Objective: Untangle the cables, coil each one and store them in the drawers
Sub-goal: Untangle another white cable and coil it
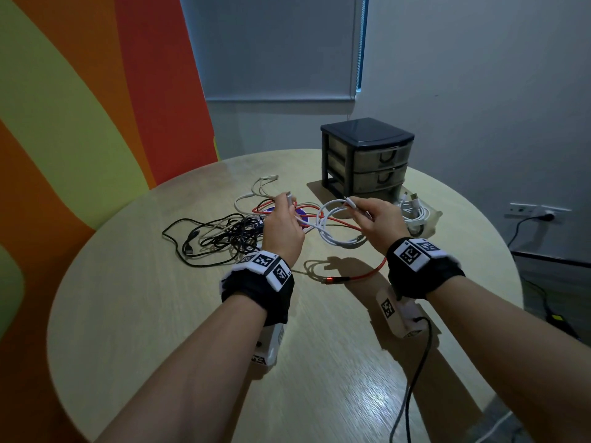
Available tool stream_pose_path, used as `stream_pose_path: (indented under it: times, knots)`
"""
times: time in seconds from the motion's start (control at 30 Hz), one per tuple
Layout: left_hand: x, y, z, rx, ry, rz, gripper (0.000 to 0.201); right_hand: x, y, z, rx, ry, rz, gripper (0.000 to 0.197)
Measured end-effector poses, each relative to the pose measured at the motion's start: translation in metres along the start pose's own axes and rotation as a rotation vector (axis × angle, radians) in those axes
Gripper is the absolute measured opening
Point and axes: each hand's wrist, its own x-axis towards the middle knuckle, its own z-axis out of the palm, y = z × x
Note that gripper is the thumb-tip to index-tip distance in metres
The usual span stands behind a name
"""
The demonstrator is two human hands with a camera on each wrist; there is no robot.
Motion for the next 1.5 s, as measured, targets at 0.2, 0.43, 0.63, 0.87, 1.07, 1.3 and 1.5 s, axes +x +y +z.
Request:
stream_pose_path:
  times: [0.2, 0.43, 0.63, 0.87, 1.07, 1.3, 1.5]
  knots:
    - [0.001, -0.005, 0.004, 0.152, -0.263, -0.005, 0.034, -0.005, -0.003, 0.004, 0.058, -0.103, -0.101, 0.025]
    - [-0.007, 0.006, -0.004, 0.093, -0.42, 0.064, 0.027, -0.001, -0.009, 0.01, -0.069, -0.151, -0.182, 0.025]
    - [-0.009, 0.004, -0.003, 0.018, -0.492, 0.059, 0.033, 0.001, -0.008, 0.01, -0.059, -0.139, -0.135, 0.026]
    - [-0.009, 0.004, -0.004, -0.079, -0.479, 0.014, 0.023, -0.004, -0.012, 0.01, 0.038, -0.212, -0.049, 0.018]
    - [-0.009, 0.004, -0.001, -0.133, -0.45, -0.058, 0.028, 0.0, -0.012, 0.01, 0.055, -0.232, 0.027, 0.014]
    - [-0.011, 0.007, -0.002, -0.172, -0.416, -0.018, 0.036, 0.004, -0.012, 0.022, 0.094, -0.195, 0.165, 0.008]
    - [-0.009, 0.002, 0.0, -0.093, -0.392, 0.112, 0.038, 0.007, -0.015, 0.024, 0.333, -0.206, 0.292, 0.02]
